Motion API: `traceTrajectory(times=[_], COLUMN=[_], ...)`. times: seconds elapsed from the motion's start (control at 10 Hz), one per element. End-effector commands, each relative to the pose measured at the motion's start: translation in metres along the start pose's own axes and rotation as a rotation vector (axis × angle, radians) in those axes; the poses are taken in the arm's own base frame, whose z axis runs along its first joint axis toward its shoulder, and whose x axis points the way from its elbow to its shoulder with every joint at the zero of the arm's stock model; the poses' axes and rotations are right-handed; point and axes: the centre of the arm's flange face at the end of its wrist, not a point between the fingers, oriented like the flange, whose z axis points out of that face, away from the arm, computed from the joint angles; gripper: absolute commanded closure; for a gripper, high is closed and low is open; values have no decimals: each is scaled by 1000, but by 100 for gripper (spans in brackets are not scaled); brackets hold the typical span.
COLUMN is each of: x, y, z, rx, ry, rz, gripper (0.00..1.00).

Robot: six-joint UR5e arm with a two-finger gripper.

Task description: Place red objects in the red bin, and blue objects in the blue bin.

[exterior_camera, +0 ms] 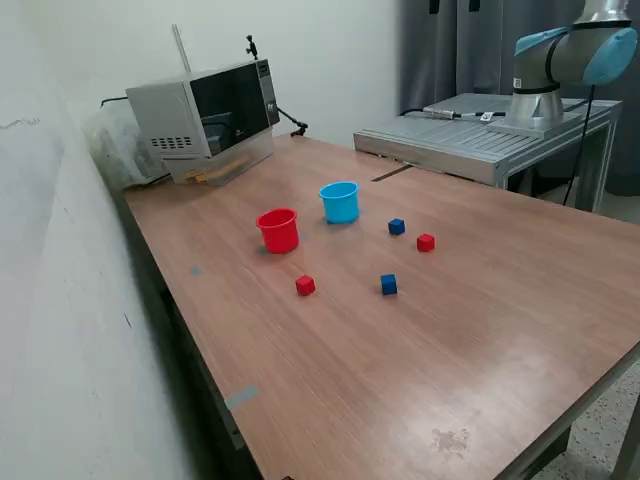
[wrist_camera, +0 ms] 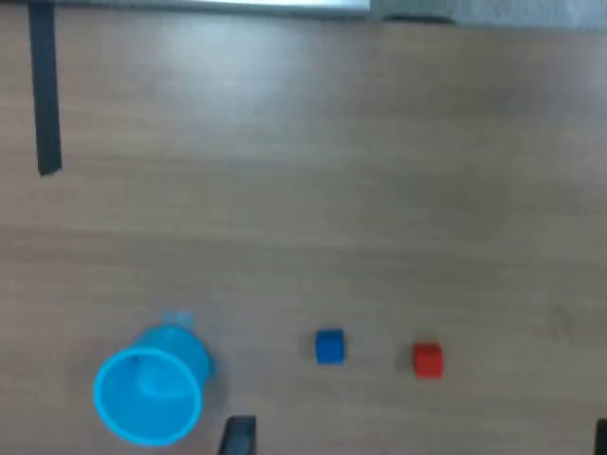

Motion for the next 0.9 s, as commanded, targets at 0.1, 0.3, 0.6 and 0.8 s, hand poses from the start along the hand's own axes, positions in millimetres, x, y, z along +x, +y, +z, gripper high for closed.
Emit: traceTrajectory(times=[0.1,0.3,0.6,0.8], x=[10,13,15,17], y=[45,59,74,81], z=[57,110,248,308], rx=[-76,-84,31,81], ry=[2,3,11,16], rz=[68,65,29,19], gripper=[0,0,0,0])
